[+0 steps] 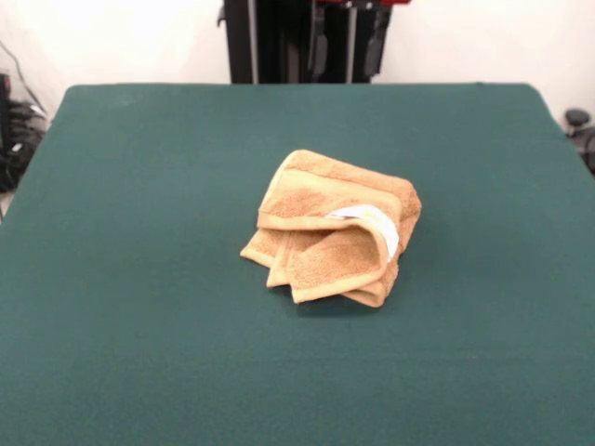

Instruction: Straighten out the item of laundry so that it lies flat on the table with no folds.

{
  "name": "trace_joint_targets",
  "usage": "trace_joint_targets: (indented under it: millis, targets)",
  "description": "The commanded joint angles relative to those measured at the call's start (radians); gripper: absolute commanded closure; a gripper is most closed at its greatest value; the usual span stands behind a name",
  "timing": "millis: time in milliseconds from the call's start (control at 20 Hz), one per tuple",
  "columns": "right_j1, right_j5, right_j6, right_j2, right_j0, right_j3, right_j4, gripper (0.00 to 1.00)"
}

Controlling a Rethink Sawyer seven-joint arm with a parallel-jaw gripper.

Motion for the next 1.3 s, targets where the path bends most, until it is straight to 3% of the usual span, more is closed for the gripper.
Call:
trace_joint_targets:
  millis: [50, 900, 1300]
  targets:
    - [0.141, 0.024, 0.140, 0.100, -0.022, -0.084, 0.054, 0.00]
    - [0.142, 0.047, 0.133, 0.106, -0.031, -0.080, 0.081, 0.00]
    - [0.134, 0.146, 0.214, 0.031, 0.072, -0.152, 0.098, 0.00]
